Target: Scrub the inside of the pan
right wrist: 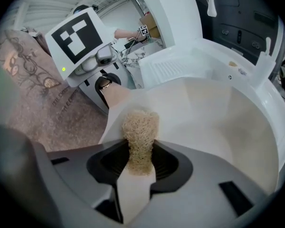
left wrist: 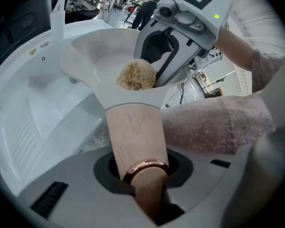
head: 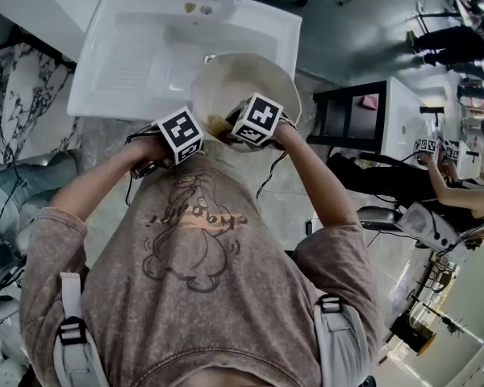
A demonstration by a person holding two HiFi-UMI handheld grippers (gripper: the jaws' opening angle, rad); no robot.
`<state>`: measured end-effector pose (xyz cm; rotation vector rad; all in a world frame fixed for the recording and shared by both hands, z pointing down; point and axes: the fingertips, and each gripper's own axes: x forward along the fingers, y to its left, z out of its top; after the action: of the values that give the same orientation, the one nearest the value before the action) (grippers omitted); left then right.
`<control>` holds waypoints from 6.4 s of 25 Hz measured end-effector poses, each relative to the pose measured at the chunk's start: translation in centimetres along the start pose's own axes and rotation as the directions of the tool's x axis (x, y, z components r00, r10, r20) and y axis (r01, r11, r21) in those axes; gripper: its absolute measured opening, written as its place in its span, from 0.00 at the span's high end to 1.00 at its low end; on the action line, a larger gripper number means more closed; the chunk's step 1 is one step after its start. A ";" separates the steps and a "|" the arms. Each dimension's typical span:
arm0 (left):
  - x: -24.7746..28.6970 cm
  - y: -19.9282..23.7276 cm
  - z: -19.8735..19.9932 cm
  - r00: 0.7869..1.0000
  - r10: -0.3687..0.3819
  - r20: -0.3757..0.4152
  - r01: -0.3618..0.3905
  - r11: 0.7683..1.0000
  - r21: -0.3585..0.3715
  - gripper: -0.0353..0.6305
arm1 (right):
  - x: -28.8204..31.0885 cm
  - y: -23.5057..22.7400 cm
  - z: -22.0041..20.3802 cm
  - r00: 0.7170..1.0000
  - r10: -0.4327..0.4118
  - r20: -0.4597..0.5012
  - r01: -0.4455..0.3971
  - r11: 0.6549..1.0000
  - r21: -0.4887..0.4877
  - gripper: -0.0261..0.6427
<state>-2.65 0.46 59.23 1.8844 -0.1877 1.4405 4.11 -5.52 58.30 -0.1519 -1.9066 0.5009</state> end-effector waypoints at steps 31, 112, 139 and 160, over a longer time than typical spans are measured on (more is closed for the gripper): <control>0.4 -0.6 -0.6 0.999 0.010 -0.032 -0.009 0.999 0.033 0.78 | 0.3 -10.2 7.5 0.905 -0.404 0.137 0.402 0.915 0.044 0.73; 0.7 -2.8 0.0 0.998 -0.049 -0.034 0.049 0.999 0.002 0.76 | 2.0 -3.0 -3.3 0.993 0.003 -0.114 0.009 0.994 0.110 0.73; 0.4 -2.1 1.0 0.990 -0.122 0.072 0.129 0.987 -0.101 0.80 | 0.5 -14.5 0.4 0.872 -0.487 -0.037 0.488 0.863 0.133 0.73; 0.2 -2.0 1.0 0.988 -0.139 0.069 0.145 0.984 -0.099 0.79 | -2.8 -16.9 -5.7 0.828 -0.534 -0.168 0.559 0.806 0.195 0.73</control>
<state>-0.75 1.35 58.37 1.8211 -0.1518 1.2541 12.58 -20.17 64.56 0.5158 -1.6669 0.3078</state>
